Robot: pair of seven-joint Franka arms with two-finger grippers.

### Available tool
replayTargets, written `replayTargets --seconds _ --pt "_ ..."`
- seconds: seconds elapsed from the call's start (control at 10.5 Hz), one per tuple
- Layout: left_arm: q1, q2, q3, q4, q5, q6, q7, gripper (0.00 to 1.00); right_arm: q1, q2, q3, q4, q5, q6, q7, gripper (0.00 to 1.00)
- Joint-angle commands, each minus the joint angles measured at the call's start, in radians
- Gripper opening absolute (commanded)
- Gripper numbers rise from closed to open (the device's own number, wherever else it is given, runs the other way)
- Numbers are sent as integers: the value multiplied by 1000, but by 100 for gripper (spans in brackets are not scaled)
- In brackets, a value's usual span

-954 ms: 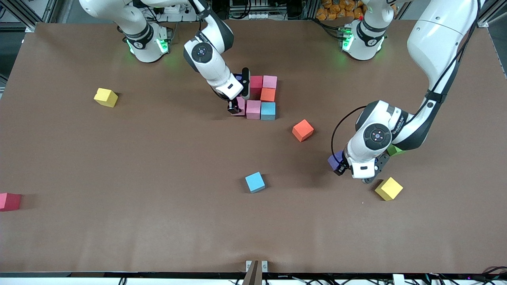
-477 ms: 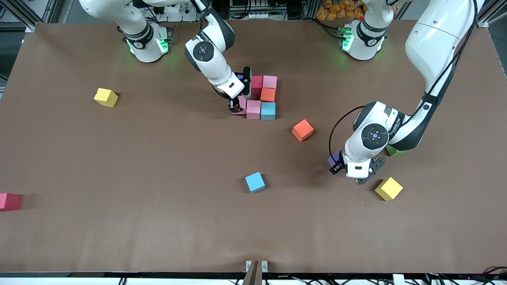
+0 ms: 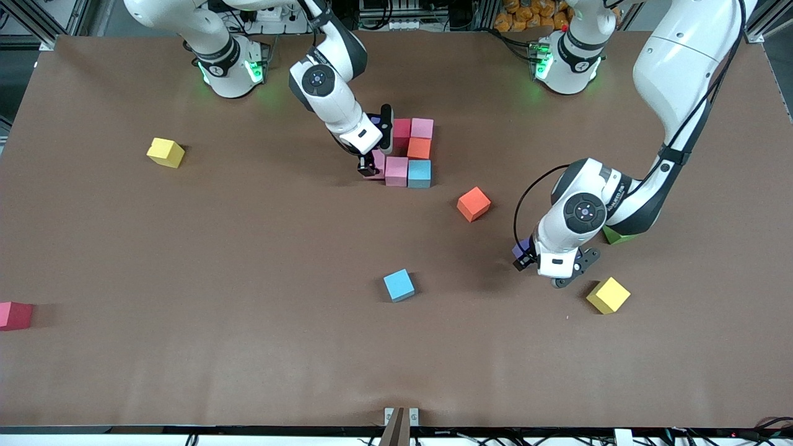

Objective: Form number 2 with 11 blocks

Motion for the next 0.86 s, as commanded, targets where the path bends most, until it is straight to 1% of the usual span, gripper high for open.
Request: replayTargets --seconds 0.0,0.29,0.57,0.76 --pt "8 -29 -13 -27 7 10 -11 79 16 19 -8 16 26 9 4 0" --pt "3 -33 -15 -27 7 3 -25 79 17 28 -8 30 24 9 6 0" --pt "0 -36 -16 -27 7 -67 -14 79 17 45 -12 42 24 10 6 0" --pt "2 -45 -18 -27 7 -75 -11 79 17 57 -13 48 24 10 6 0"
